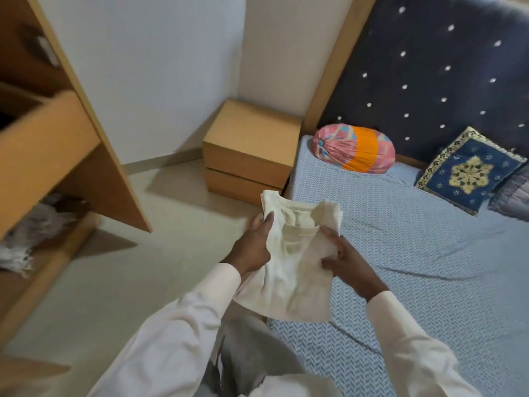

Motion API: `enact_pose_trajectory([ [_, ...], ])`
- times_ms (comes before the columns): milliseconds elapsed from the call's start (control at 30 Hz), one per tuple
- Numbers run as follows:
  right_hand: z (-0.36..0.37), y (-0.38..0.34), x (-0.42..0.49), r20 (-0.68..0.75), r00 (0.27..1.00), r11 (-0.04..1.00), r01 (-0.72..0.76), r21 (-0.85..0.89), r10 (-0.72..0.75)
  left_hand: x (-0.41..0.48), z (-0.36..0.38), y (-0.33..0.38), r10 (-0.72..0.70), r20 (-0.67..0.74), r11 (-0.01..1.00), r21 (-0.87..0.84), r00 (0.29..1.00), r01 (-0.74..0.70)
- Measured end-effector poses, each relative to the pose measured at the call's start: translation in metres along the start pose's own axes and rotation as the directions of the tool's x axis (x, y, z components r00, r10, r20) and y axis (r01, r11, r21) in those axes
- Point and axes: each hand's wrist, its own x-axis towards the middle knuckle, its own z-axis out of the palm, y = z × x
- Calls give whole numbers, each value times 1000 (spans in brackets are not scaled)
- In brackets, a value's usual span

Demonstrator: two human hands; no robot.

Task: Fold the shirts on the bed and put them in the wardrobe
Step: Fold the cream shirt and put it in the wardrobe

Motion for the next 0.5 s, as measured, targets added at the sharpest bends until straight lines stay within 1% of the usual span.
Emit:
enact_pose_trajectory([
  [100, 9, -55, -20, 38, 999, 1000, 19, -16, -19, -32, -52, 31, -61, -36, 998, 28, 997, 63],
  [200, 19, -104, -36, 73, 993, 996, 87, 20, -88, -62, -94, 53, -98, -93, 994, 44, 991, 103],
  [267, 29, -136, -47, 88, 987, 991, 135, -11, -133, -81, -119, 62, -117, -139, 991, 45, 983, 124],
  [433, 63, -190, -45, 170, 950, 952, 284, -117, -262, -125, -169, 60, -155, -264, 988, -42, 952, 149],
  [500, 78, -205, -40, 220, 933, 936, 320, -146, -284, -142, -185, 55, -166, -303, 986, -74, 939, 150],
])
